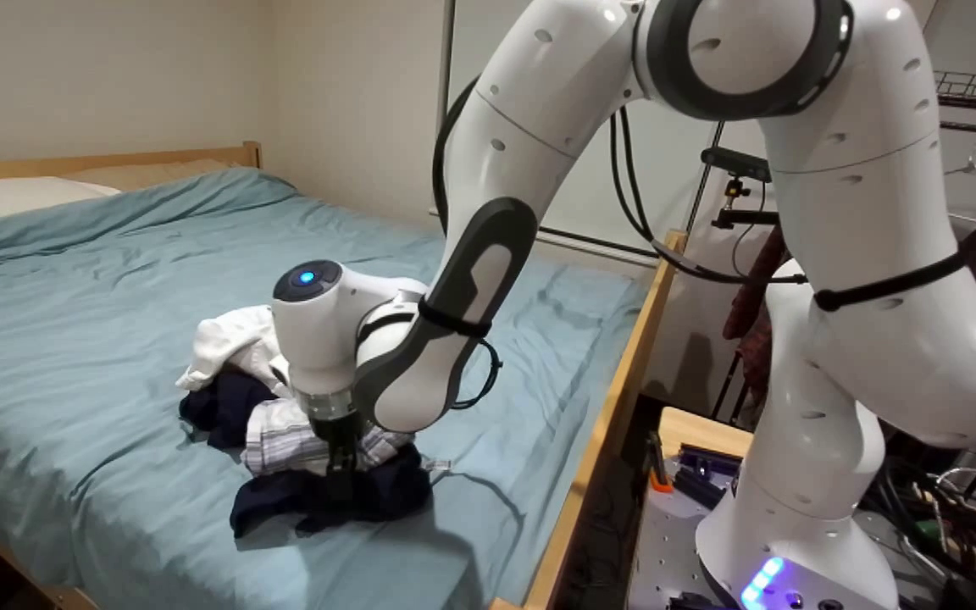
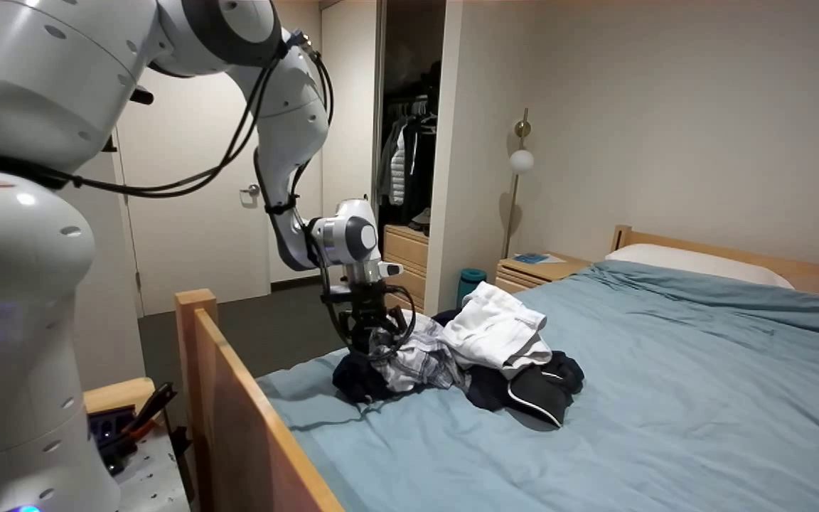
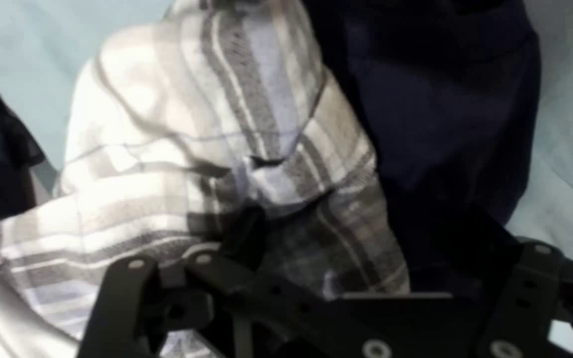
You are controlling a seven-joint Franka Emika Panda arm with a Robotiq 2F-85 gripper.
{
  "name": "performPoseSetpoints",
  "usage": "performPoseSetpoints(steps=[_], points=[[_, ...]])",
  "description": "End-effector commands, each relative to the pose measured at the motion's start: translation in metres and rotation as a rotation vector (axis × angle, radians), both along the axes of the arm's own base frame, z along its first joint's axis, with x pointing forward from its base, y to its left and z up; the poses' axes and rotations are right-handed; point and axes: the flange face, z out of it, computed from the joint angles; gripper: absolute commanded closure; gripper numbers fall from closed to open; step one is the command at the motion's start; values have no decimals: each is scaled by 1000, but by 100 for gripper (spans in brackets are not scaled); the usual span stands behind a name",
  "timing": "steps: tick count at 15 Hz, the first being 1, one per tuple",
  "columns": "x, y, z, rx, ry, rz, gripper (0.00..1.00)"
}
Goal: Move the pajama pants slightly to the right, unfold them, then put them back
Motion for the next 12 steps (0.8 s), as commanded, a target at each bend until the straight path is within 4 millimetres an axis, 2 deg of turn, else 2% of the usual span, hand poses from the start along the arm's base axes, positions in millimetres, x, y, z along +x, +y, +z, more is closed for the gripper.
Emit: performPoseSetpoints(steps=[1, 3, 12], points=[[18, -15, 36, -35, -15, -31, 27], [28, -22, 39, -16, -8, -40, 31], [61, -53, 53, 58, 2, -21, 91]])
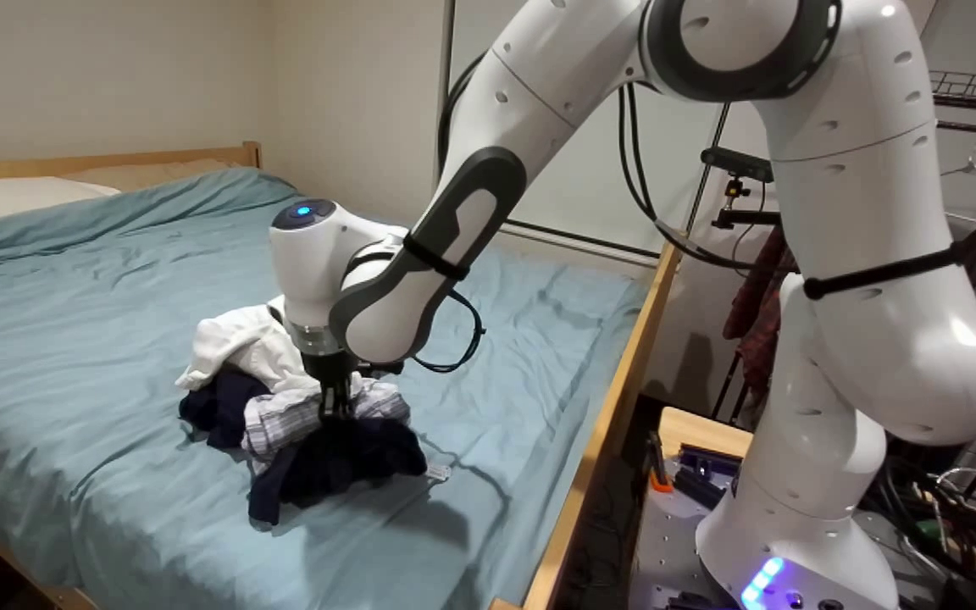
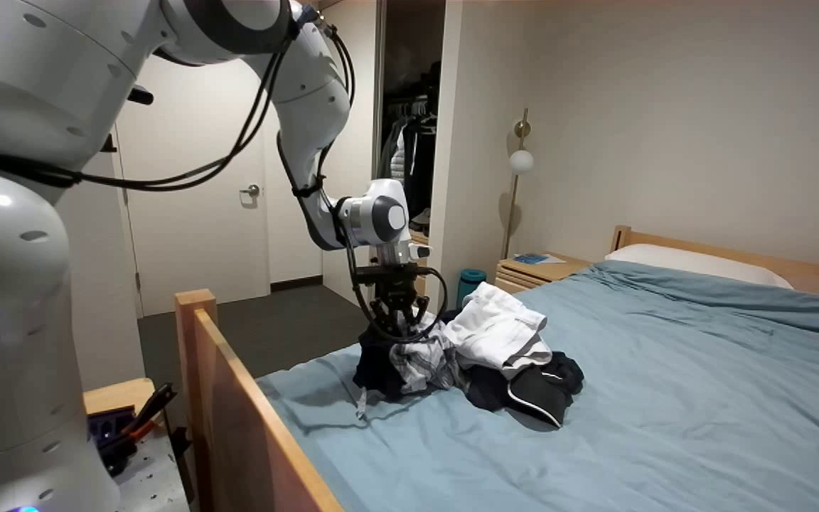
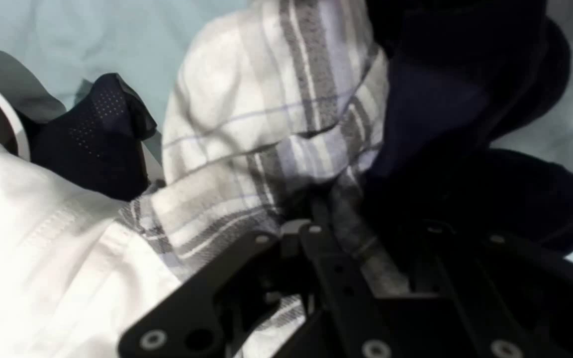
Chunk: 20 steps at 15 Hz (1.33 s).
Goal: Move the pajama pants slightly to the right, unfold them, then put them back
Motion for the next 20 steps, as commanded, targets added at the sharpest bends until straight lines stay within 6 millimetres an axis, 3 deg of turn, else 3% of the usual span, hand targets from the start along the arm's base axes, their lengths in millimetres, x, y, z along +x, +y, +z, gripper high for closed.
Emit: performPoseSetpoints(steps=[1, 3, 7, 14, 17, 20], points=[[15, -11, 9, 33, 15, 16, 94], [14, -18, 15, 34, 27, -12, 97], [-9, -40, 29, 56, 52, -205, 95], [-82, -90, 30, 86, 130, -550, 95], [-110, -93, 24, 125, 183, -601, 95], [-129, -79, 19, 174, 237, -508, 95]])
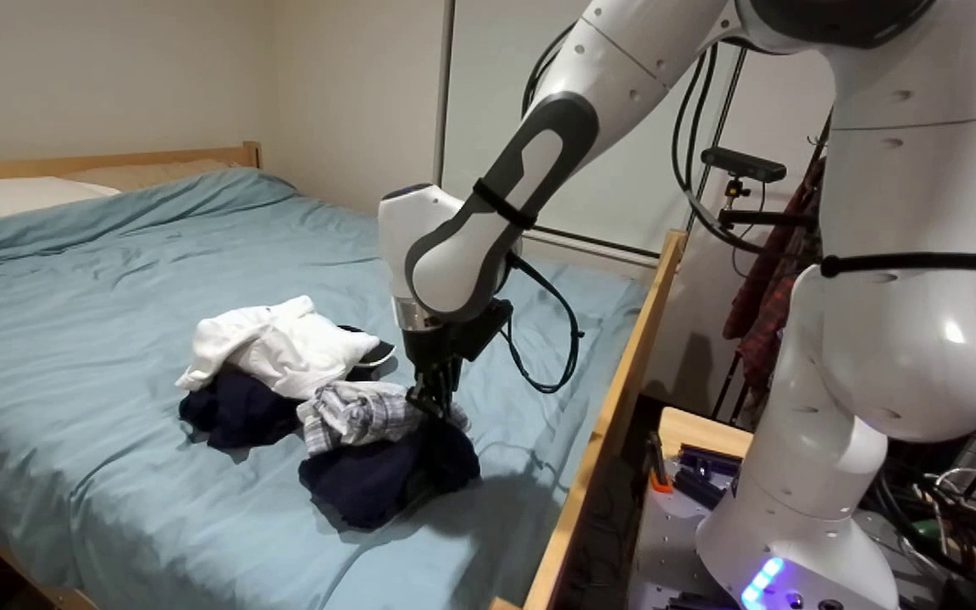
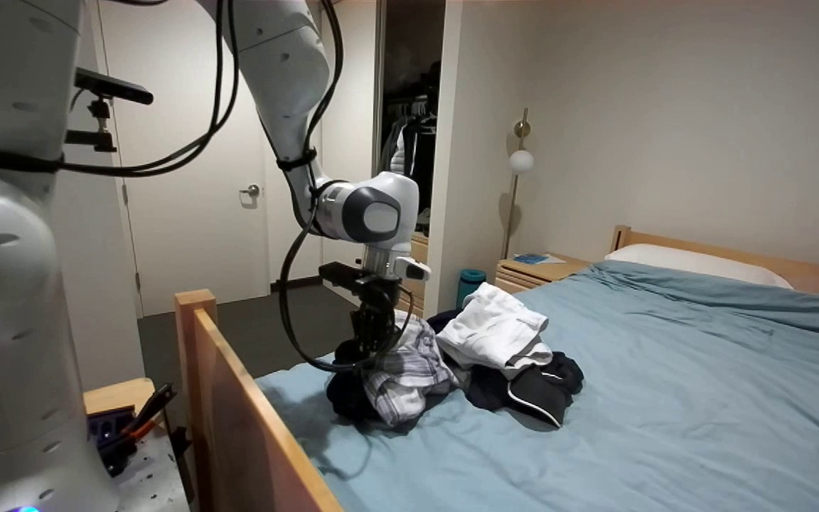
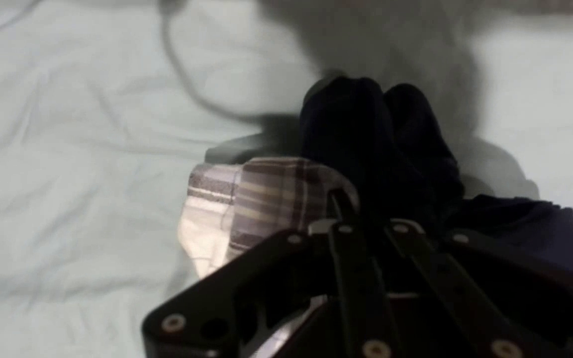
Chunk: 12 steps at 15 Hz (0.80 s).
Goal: Move the pajama pants slightly to the right, unfold them, then put them back
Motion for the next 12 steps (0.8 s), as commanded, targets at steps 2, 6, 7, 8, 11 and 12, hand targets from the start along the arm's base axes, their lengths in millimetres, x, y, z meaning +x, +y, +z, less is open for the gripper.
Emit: performPoseSetpoints(steps=[2, 6, 7, 8, 11, 12], points=[[-41, 23, 7, 120, 33, 136, 95], [-51, 42, 11, 196, 37, 291, 68], [-50, 43, 11, 206, 37, 319, 67], [-48, 42, 12, 210, 30, 341, 61], [-38, 37, 14, 212, 6, 411, 42], [-33, 34, 14, 210, -6, 425, 37]])
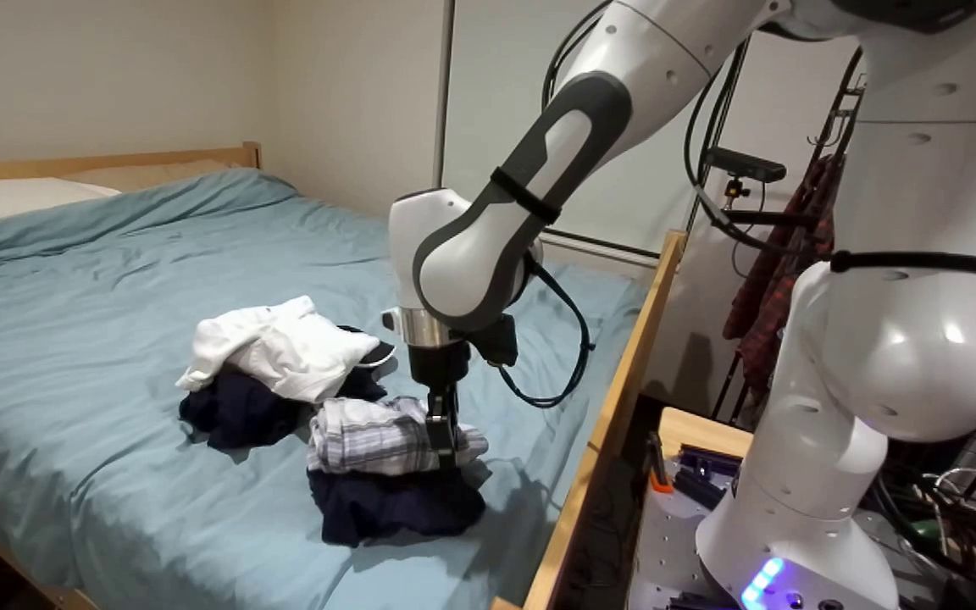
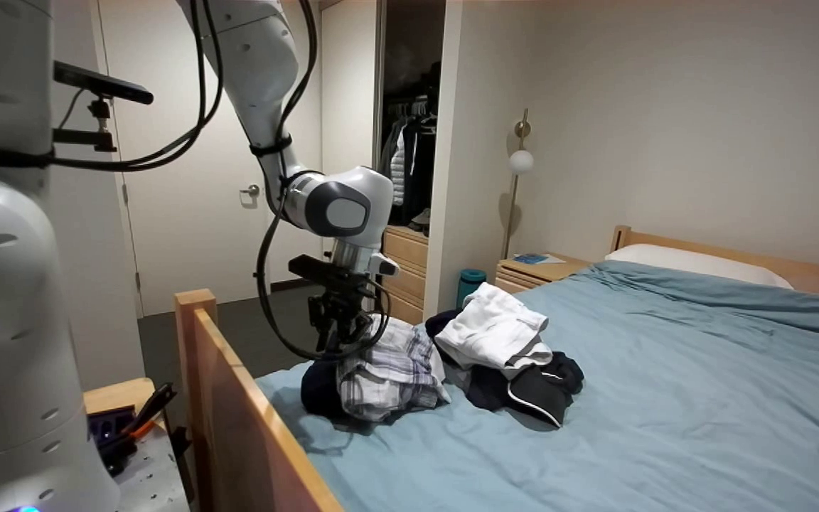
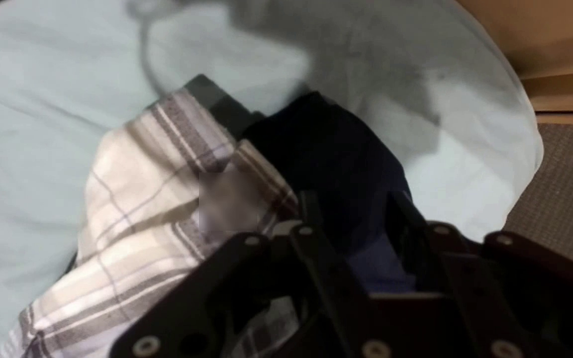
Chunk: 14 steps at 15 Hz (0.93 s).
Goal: Move the pajama pants slightly to the right, unfold them, then put them back
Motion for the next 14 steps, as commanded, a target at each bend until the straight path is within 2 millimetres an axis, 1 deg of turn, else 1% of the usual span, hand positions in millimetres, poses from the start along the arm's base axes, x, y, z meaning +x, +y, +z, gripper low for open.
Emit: performPoseSetpoints(steps=[1, 3, 5, 7, 8, 10, 12, 14], points=[[9, -13, 6, 25, -41, 60, 30], [20, -16, 9, 6, -77, 65, 16], [35, -15, 9, -37, -101, 66, 3], [50, -9, 7, -47, -124, 127, 0], [60, -5, 3, -43, -142, 158, 0], [76, 2, -9, -3, -159, 193, 0], [84, 15, -21, 68, -140, 225, 0], [87, 25, -31, 98, -89, 221, 0]])
